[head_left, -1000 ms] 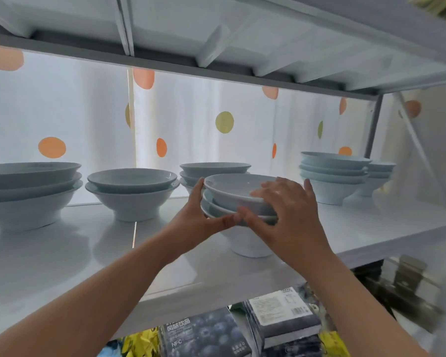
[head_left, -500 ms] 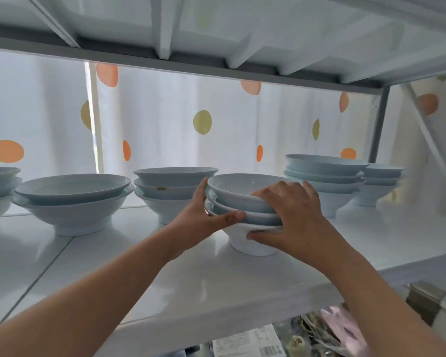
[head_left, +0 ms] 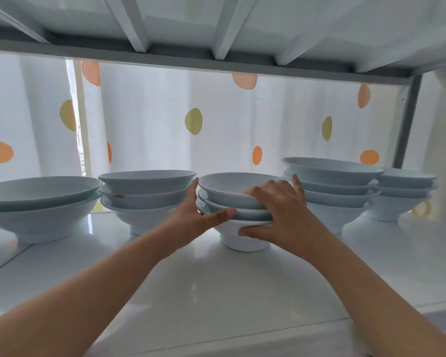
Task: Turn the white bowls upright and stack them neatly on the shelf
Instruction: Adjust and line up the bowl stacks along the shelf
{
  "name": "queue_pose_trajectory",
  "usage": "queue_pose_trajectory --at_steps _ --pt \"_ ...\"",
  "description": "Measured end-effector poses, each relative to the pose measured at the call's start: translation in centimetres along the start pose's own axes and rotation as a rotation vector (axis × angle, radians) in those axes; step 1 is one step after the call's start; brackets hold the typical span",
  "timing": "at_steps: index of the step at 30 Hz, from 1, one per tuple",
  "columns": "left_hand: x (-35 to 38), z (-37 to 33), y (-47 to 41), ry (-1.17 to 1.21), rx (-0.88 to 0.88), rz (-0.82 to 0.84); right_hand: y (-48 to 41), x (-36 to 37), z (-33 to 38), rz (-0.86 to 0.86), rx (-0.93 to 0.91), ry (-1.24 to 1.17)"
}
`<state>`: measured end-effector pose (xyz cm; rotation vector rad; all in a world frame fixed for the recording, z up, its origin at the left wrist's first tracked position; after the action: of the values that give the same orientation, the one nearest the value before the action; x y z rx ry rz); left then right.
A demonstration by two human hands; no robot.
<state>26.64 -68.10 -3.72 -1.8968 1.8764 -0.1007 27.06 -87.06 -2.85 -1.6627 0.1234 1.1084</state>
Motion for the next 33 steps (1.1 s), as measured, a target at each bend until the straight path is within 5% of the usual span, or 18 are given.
queue_pose_trajectory --at_steps 11,16,20,22,33 --pt "-0.3 0.3 -1.5 -0.165 -0.042 -0.008 -1.4 1.8 -1.6 -0.017 -0.033 -0.023" --pt "-2.2 0.4 0.1 -0.578 -0.007 -0.189 -1.5 2.4 -2.1 -0.056 -0.06 0.007" --pt "-6.7 0.9 1.3 -0.001 -0.469 -0.349 -1.5 2.4 -2.1 -0.075 -0.049 0.044" --pt "-8.5 1.3 1.5 0.084 -0.615 -0.358 -1.7 2.6 -2.1 -0.067 -0.036 0.061" --pt "-10.5 4.4 2.2 0.19 -0.614 -0.383 -2.6 3.0 -1.4 -0.038 0.03 0.102"
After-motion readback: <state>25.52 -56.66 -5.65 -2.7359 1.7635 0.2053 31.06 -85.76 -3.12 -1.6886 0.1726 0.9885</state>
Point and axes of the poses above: each hand's wrist, its own y-axis away from the middle knuckle, its own x-axis out of the palm, z = x × y, the point moved 1 cm from there along -y, towards the middle knuckle, and after that the axes turned 3 degrees about -z, right-handed, at the moved point
